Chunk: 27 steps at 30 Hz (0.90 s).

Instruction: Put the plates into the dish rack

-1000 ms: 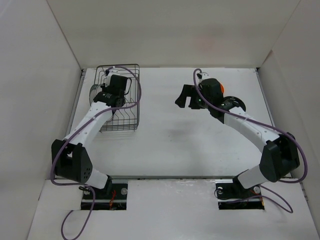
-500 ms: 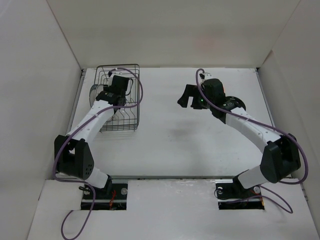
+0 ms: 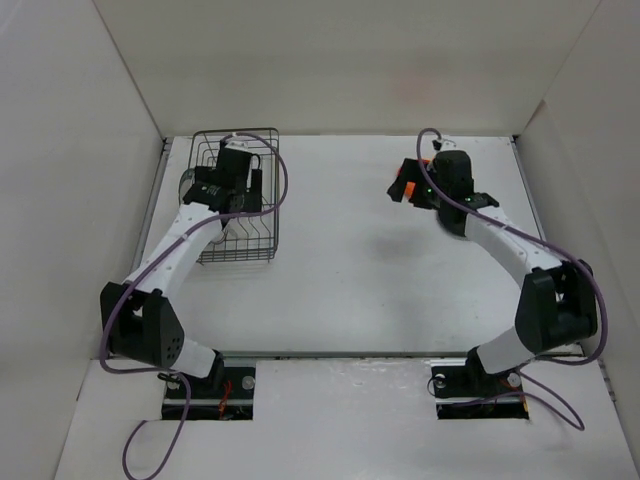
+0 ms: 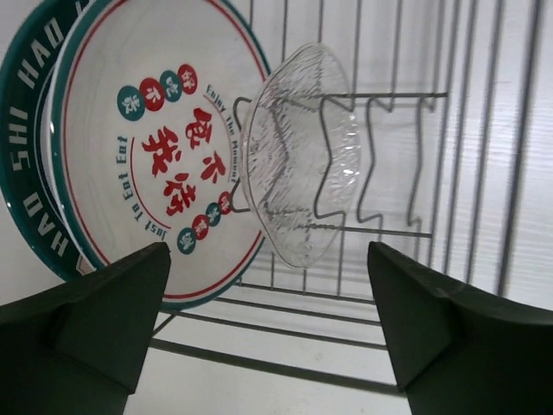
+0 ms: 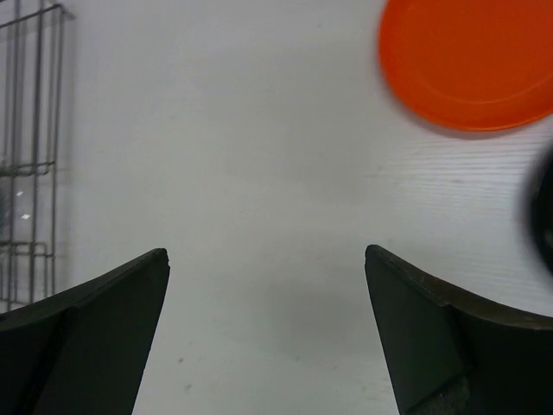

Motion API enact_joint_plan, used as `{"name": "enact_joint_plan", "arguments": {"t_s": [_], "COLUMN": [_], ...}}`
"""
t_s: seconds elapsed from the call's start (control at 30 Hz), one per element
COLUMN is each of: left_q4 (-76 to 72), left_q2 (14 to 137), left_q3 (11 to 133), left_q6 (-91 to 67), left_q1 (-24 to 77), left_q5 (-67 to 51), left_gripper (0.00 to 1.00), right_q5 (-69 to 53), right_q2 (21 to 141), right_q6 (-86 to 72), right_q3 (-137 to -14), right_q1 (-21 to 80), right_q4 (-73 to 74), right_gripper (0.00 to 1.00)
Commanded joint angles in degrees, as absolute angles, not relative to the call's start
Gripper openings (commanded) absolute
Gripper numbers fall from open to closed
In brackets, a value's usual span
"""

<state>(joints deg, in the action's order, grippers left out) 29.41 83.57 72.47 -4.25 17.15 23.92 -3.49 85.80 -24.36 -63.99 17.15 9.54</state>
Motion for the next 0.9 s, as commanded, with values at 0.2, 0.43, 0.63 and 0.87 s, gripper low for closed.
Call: {"name": "enact_joint_plan", "arguments": {"t_s": [0.2,0.43,0.63,0.87], "left_q4": [30.59,30.59,31.11,31.11], "left_q2": [74.79,72.51,71.46,70.93], "left_q3": [77.7,77.7,77.17,76.64], "left_q6": [1.14,2.2,2.2,2.72], "left_q1": [16.96,16.96,16.96,15.91], "left_q5": [12.75,8.27,4.84,3.52], "left_gripper": [1.0,1.0,1.0,1.0], "right_q5": [-7.56,-11.24,-14.94,-16.0], "right_q2": [100.62,112.66,121.53,126.99], "right_q6": [-16.7,-14.85,-14.85,-13.8], "right_q3": [-76.89,-85.95,-93.93,-101.94], "right_q1": [0.09,-3.87,-5.71,-6.24], "right_q4": [7.03,7.03,9.65,15.2], "right_gripper": [0.99,0.99,0.93,0.9]}}
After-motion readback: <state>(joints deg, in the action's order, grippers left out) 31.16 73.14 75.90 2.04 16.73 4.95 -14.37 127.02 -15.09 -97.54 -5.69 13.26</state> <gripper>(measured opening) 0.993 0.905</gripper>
